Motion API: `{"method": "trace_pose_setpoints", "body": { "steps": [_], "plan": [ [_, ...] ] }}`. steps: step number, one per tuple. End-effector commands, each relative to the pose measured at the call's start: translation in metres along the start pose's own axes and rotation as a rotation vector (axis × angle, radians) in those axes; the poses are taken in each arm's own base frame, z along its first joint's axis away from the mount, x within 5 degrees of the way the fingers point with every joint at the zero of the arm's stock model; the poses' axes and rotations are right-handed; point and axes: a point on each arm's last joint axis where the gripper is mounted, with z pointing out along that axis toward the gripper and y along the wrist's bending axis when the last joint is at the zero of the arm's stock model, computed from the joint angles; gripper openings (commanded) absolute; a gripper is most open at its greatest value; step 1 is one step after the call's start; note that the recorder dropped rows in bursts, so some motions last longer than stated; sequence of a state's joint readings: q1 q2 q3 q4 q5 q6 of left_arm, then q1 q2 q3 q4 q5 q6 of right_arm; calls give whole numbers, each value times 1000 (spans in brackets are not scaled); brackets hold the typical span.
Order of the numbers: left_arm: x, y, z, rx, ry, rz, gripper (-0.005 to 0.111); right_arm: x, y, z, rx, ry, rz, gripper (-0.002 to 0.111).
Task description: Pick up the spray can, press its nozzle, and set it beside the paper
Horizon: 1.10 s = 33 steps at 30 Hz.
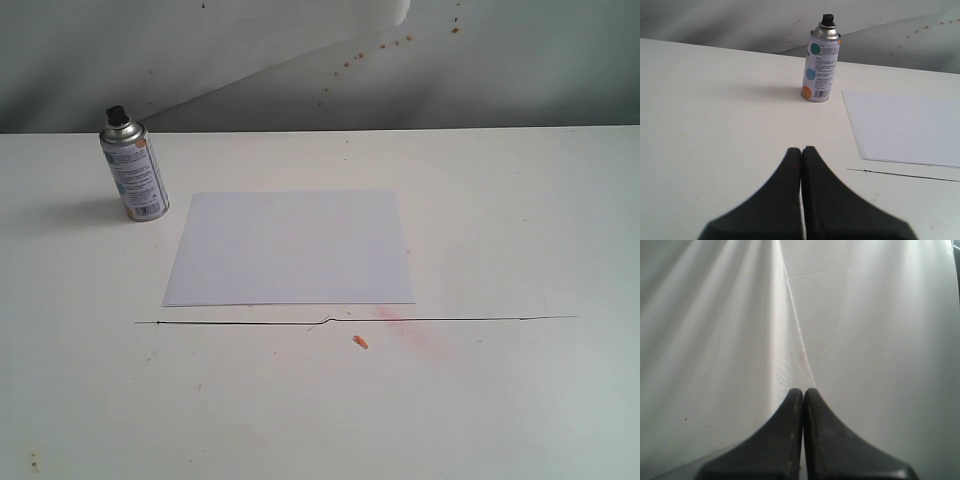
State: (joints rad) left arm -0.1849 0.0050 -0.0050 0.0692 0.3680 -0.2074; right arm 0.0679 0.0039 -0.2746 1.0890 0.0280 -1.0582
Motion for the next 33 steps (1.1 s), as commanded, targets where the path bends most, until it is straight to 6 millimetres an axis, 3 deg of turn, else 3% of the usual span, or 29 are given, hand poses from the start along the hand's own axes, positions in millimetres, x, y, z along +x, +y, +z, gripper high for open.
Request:
{"method": "trace_pose_setpoints", "body": {
  "steps": [1, 23, 26, 33],
  "plan": [
    [2, 0, 0, 6, 2, -5, 0, 2, 0, 0, 5, 2, -6, 0],
    [2, 0, 0, 6, 2, -3, 0, 4, 1, 0, -5, 13, -37, 0],
    [2, 0, 0, 6, 2, -3, 0, 10, 4, -1, -49, 85, -108, 0],
    [2, 0, 0, 6, 2, -3, 0, 46, -3, -4, 20, 311, -40, 0]
  ]
}}
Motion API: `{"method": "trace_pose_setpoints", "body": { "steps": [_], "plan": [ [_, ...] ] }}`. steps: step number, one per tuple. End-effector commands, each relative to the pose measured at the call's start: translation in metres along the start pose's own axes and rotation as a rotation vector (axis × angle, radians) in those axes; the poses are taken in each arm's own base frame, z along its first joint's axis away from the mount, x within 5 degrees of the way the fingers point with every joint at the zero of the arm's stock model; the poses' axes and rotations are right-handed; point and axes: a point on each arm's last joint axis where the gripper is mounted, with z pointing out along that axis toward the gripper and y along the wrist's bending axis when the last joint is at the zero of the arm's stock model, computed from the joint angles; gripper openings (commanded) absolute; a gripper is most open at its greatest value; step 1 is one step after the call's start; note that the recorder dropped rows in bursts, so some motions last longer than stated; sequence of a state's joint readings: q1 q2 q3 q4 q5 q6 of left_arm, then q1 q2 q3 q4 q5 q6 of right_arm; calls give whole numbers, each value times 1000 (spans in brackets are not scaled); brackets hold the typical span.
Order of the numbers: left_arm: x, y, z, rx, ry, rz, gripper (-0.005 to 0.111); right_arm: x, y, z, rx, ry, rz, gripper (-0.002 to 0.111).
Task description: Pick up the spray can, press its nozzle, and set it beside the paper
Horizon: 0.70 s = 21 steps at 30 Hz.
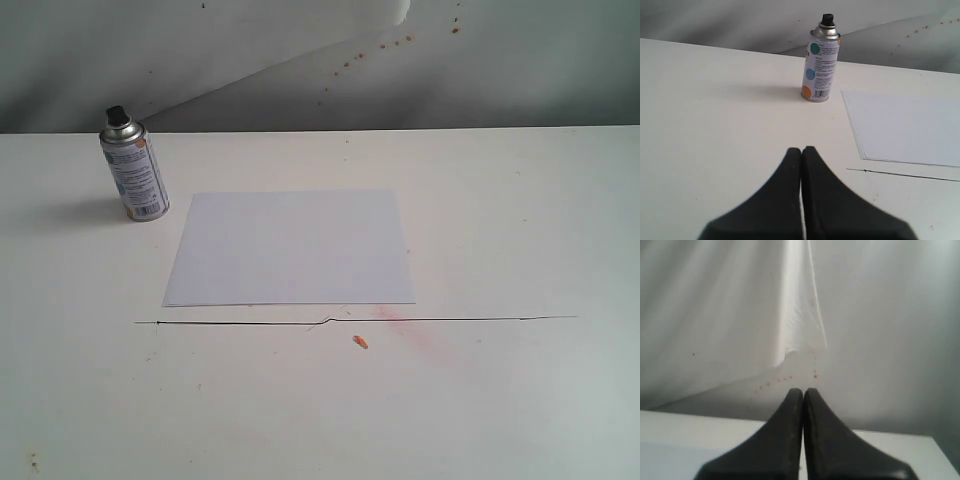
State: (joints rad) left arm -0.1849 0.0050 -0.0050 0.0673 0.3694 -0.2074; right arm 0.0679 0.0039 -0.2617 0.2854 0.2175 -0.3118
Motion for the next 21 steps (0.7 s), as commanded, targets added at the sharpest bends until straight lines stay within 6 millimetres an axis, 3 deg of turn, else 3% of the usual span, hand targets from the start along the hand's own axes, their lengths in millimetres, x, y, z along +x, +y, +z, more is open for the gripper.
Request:
{"method": "trace_pose_setpoints", "body": {
  "steps": [1, 8, 21],
  "plan": [
    [1, 0, 0, 6, 1, -1, 0, 31, -4, 4, 51, 118, 22, 0],
    [1, 0, 0, 6, 1, -1, 0, 88, -2, 7, 47, 283, 21, 0],
    [1, 0, 0, 6, 1, -1, 0, 101, -4, 3, 52, 407, -71, 0]
  ]
}}
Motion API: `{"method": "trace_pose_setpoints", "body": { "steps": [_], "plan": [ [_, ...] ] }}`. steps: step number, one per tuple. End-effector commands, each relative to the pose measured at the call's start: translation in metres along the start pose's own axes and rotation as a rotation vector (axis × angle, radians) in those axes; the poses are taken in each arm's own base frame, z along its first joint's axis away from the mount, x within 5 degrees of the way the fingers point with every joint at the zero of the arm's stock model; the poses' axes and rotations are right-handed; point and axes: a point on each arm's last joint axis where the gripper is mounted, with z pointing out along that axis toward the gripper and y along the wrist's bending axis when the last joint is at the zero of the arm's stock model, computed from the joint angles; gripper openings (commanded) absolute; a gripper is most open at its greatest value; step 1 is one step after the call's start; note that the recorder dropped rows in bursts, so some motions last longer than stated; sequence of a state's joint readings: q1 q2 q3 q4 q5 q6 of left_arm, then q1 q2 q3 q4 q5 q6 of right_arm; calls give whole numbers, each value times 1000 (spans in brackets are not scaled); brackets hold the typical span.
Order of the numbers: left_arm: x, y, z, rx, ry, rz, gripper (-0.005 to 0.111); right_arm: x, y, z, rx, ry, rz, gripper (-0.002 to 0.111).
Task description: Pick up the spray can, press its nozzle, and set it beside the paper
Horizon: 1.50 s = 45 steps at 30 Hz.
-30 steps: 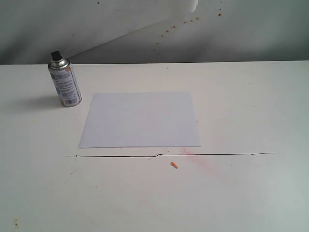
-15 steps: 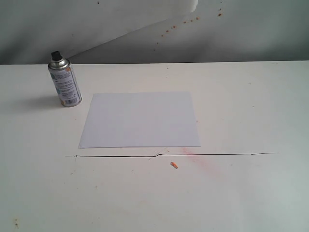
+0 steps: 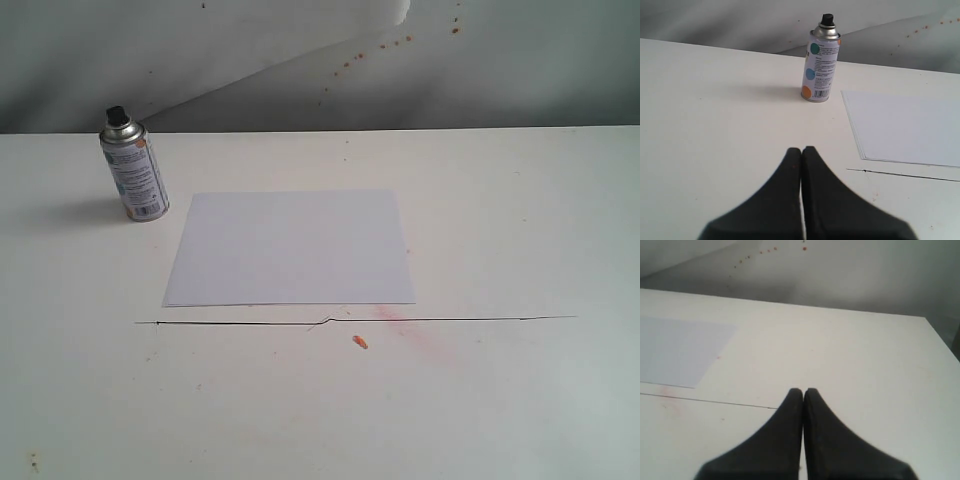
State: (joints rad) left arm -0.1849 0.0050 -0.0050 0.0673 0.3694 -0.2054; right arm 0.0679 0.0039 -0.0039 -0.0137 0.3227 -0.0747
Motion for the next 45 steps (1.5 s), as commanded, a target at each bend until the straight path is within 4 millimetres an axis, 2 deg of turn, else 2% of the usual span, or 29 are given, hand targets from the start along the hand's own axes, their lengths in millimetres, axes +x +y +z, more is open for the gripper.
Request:
{"method": "trace_pose_setpoints", "body": {
  "steps": [1, 12, 45],
  "plan": [
    [1, 0, 0, 6, 1, -3, 0, 4, -1, 0, 14, 32, -25, 0],
    [1, 0, 0, 6, 1, -3, 0, 4, -6, 0, 114, 33, 51, 0],
    [1, 0, 0, 6, 1, -3, 0, 4, -6, 0, 116, 33, 52, 0]
  ]
}}
